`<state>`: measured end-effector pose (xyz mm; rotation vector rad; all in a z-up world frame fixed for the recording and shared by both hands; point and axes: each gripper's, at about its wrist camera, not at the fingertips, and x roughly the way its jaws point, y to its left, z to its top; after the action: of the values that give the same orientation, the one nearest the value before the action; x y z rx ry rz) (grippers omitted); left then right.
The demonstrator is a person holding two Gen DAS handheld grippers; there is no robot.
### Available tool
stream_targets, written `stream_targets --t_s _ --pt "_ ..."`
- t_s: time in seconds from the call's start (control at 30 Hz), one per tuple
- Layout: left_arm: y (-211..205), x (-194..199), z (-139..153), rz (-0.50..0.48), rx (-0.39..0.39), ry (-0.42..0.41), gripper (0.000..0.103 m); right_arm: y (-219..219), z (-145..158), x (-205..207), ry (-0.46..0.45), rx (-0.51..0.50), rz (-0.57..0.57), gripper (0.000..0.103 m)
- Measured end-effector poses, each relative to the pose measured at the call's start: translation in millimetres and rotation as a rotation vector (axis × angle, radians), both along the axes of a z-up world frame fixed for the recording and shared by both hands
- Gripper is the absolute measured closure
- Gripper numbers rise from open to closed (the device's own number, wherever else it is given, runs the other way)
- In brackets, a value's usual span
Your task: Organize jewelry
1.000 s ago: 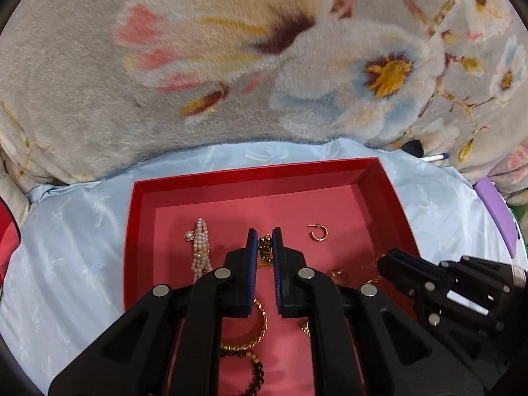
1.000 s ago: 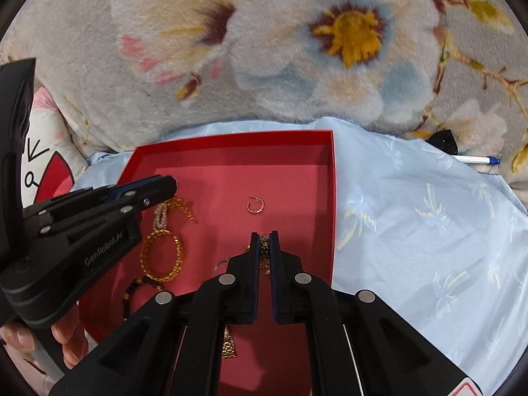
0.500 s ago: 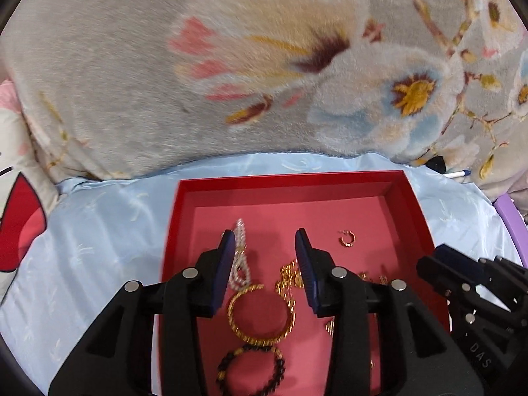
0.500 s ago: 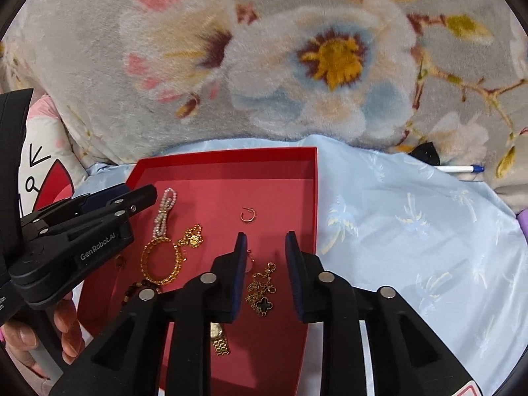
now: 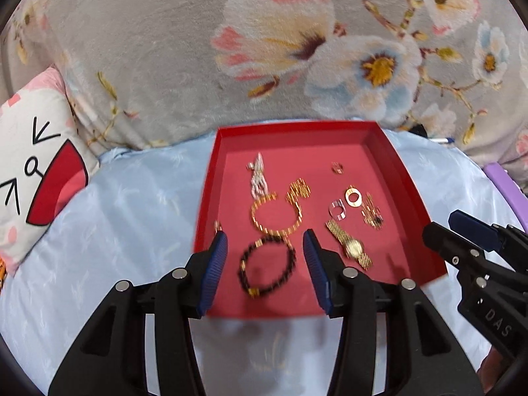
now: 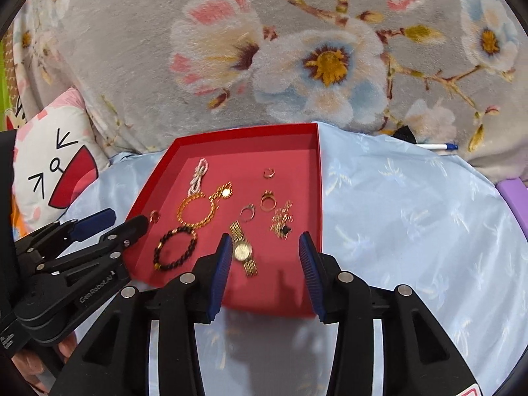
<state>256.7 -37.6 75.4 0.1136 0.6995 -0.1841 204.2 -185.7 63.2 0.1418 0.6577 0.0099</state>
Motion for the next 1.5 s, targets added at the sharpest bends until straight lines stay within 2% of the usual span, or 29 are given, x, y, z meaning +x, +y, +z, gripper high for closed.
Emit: stream_targets --t_s 0.3,0.53,0.8,0.9,1.0,1.13,1.2,1.33,1.5 --pt "2 -42 -17 -0.005 -0.001 0.016 0.057 11 -17 -50 -0.001 -0.021 -0.008 0.057" --pt "3 -65 -34 0.007 0.007 0.03 0.057 17 -32 -69 0.026 -0.039 -0.011 0.05" --pt "6 -84 -54 0.017 0.025 0.045 0.056 23 -53 -83 0.067 -0.049 -0.026 0.047" --pt "5 -90 -60 0.015 0.031 0.042 0.049 26 -58 -89 0.066 -0.064 -0.037 0.045" --pt "4 -94 -64 0.019 0.038 0.027 0.048 30 -63 -93 0.059 -0.097 -0.052 0.044" --pt "4 -96 -69 0.019 0.042 0.03 0.047 27 -66 -94 0.057 -0.085 -0.064 0.044" --pt "4 -95 -71 0.013 0.039 0.044 0.044 25 -68 -93 0.055 -0.086 -0.07 0.044" --pt "6 -99 -69 0.039 0.043 0.014 0.037 24 -68 -92 0.058 -0.081 -0.079 0.043" --pt "8 -97 -67 0.064 0.043 0.003 0.036 27 -67 -88 0.053 -0.101 -0.074 0.042"
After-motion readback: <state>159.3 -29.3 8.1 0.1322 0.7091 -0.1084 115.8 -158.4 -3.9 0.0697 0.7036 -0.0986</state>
